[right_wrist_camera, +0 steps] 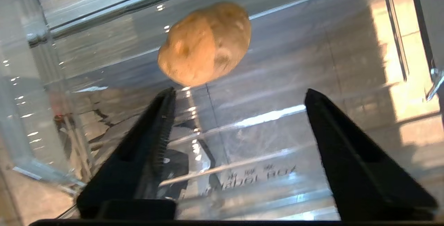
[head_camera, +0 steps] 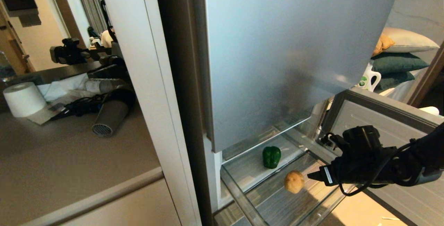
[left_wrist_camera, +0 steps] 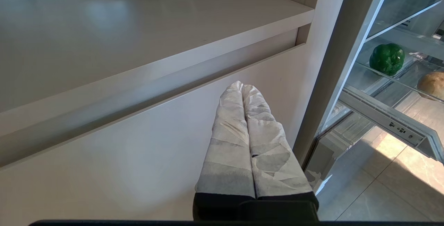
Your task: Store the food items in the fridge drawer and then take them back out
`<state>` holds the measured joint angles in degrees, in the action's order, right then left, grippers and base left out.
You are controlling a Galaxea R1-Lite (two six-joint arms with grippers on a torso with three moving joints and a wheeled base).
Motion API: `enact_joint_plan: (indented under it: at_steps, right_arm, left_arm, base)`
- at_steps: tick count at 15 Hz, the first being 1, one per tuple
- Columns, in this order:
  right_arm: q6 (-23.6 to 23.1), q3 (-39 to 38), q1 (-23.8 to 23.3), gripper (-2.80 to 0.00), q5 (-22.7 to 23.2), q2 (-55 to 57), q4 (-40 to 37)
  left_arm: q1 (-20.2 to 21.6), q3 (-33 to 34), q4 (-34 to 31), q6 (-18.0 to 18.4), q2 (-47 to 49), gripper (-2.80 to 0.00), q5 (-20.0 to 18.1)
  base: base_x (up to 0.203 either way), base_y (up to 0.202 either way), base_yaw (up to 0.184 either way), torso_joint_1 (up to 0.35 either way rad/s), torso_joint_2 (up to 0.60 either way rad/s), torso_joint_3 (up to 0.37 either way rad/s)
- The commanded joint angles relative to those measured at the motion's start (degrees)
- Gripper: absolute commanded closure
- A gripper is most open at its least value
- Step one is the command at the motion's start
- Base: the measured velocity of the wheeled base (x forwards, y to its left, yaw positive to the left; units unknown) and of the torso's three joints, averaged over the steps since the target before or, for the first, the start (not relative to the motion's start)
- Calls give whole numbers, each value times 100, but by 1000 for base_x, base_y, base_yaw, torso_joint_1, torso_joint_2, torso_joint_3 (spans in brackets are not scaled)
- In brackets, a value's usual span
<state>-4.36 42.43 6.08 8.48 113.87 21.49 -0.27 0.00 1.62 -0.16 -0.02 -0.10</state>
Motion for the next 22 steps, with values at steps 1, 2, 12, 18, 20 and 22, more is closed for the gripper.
enact_joint_plan:
  at_steps: [1, 2, 12, 18, 20, 22]
  right_arm:
    - [-93, 196, 7, -280, 5, 236, 13]
    - [-187, 269, 7, -280, 5, 300, 13]
    - [-1575, 536, 192, -280, 66, 573, -86]
    - [-1587, 1211, 288, -280, 120, 1177, -312]
    - [-1603, 1342, 280, -280, 335, 1324, -312]
    - [-1604, 1347, 288, -280, 356, 1402, -312]
  left_arm:
    - [0, 62, 5, -2, 2, 0, 1]
    - [0, 62, 5, -2, 2, 0, 1]
    - [0, 62, 5, -2, 2, 0, 1]
    - [0, 62, 5, -2, 2, 0, 1]
    - [0, 62, 5, -2, 2, 0, 1]
    - [0, 62, 5, -2, 2, 0, 1]
  base:
    - [0, 0, 0, 0, 0, 0]
    - [0, 0, 0, 0, 0, 0]
    - [0, 0, 0, 0, 0, 0]
    - [0, 0, 0, 0, 0, 0]
    - [0, 0, 0, 0, 0, 0]
    - [0, 0, 0, 0, 0, 0]
